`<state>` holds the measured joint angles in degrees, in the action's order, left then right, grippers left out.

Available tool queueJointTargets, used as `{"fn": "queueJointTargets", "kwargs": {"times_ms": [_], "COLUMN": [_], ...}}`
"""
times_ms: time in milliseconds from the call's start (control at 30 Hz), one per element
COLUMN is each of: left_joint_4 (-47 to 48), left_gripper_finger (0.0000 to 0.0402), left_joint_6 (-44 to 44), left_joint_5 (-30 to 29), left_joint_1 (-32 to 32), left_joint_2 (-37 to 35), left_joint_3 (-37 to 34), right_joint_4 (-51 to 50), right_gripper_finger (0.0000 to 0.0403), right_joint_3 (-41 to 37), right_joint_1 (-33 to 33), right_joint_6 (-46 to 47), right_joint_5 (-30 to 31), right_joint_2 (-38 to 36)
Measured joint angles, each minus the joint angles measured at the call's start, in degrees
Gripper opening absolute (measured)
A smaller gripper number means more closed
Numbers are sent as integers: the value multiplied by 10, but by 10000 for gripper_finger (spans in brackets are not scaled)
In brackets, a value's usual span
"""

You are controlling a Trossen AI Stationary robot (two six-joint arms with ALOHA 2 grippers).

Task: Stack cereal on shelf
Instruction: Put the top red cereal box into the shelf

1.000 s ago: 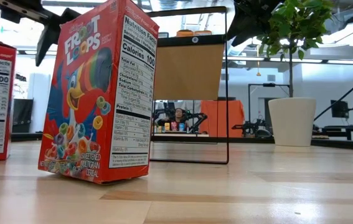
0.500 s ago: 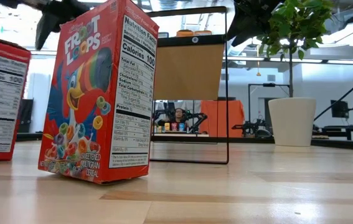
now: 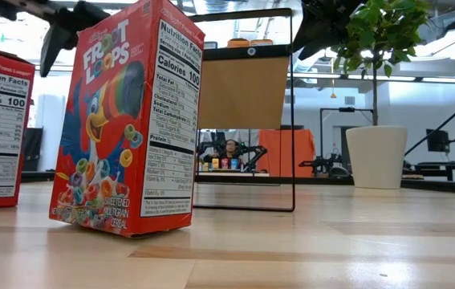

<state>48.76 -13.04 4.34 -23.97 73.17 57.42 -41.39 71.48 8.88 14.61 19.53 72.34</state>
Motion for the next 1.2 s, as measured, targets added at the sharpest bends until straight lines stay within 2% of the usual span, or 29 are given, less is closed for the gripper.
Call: {"fn": "queueJointTargets", "kwargs": {"times_ms": [333, 500, 967, 1200], "left_joint_4": [-26, -31, -34, 56], "left_gripper_finger": [278, 262, 176, 166], "left_joint_6": [10, 19, 85, 125], "left_joint_5": [-19, -18, -22, -18], "left_joint_1": [-2, -2, -2, -2], "left_joint_2": [0, 0, 0, -8], "left_joint_3": [-51, -72, -70, -14], "right_joint_4": [0, 0, 0, 0], "right_gripper_finger": [245, 245, 245, 245], "right_joint_3": [0, 0, 0, 0], "right_joint_1": [0, 0, 0, 0], "right_joint_6": [0, 0, 0, 0], "right_joint_5": [0, 0, 0, 0], "right_joint_2": [0, 0, 0, 0]}}
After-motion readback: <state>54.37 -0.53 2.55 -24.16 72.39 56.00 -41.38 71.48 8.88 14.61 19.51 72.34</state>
